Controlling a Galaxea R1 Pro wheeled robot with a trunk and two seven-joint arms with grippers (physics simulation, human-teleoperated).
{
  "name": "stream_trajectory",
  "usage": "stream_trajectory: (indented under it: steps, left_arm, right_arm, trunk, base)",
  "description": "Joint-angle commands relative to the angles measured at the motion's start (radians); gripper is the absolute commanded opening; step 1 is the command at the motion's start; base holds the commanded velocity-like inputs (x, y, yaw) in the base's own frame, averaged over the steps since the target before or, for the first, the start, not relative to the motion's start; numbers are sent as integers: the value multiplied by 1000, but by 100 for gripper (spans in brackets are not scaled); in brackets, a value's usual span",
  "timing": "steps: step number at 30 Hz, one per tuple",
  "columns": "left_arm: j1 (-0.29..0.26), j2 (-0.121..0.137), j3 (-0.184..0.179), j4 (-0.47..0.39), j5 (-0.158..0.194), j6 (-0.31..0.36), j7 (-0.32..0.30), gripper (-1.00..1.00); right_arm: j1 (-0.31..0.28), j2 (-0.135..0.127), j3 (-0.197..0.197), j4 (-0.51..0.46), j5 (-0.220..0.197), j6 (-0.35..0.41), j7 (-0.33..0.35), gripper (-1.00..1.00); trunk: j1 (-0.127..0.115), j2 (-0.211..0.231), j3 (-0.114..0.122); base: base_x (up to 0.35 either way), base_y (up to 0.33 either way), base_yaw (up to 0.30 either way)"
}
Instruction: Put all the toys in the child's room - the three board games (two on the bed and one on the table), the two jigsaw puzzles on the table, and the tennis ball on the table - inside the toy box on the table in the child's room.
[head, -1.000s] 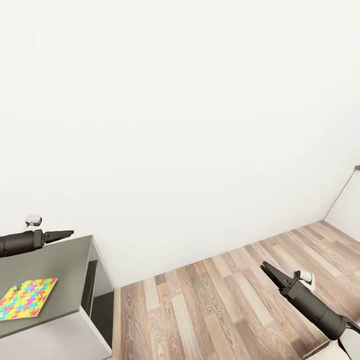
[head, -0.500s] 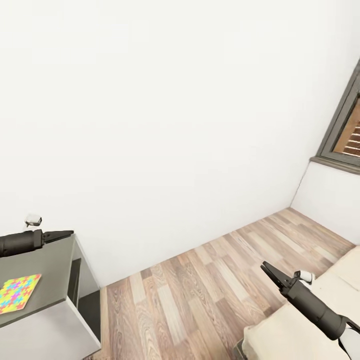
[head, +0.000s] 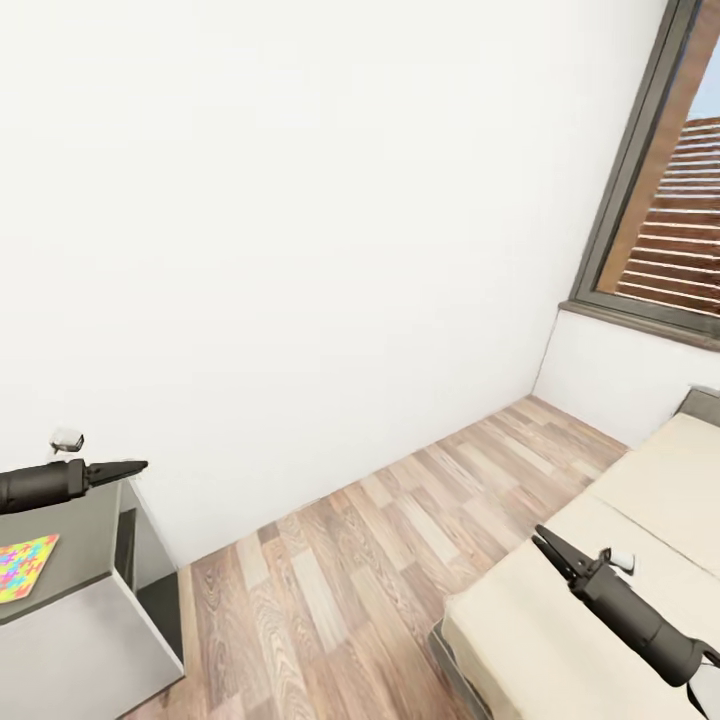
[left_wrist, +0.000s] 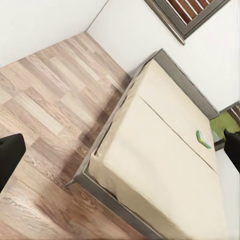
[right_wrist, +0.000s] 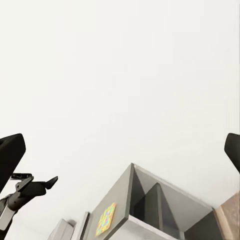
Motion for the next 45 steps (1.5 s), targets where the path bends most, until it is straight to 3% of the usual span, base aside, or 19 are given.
stream_trajectory:
  steps: [1,24,45]
  left_arm:
    - [-1,0,1,-1,-7,10,-7,100]
    - [-1,0,1,-1,-7,10,-7,100]
    - [-1,-1,1,-1,-7,9,-7,100]
  right_arm:
    - [-1,0,-2,2,-6,7,0,100]
    - [-1,1,-4,8,-8,8,-1,100]
    - [-1,1,-7,33,-8,8,-1,100]
  trunk:
    - [0,-2,-2]
    - [0,-2,9]
    - [0,-2,26]
  base:
    - [-203,-154,-278]
    - [-28,-46,-279]
    - [0,-257,-272]
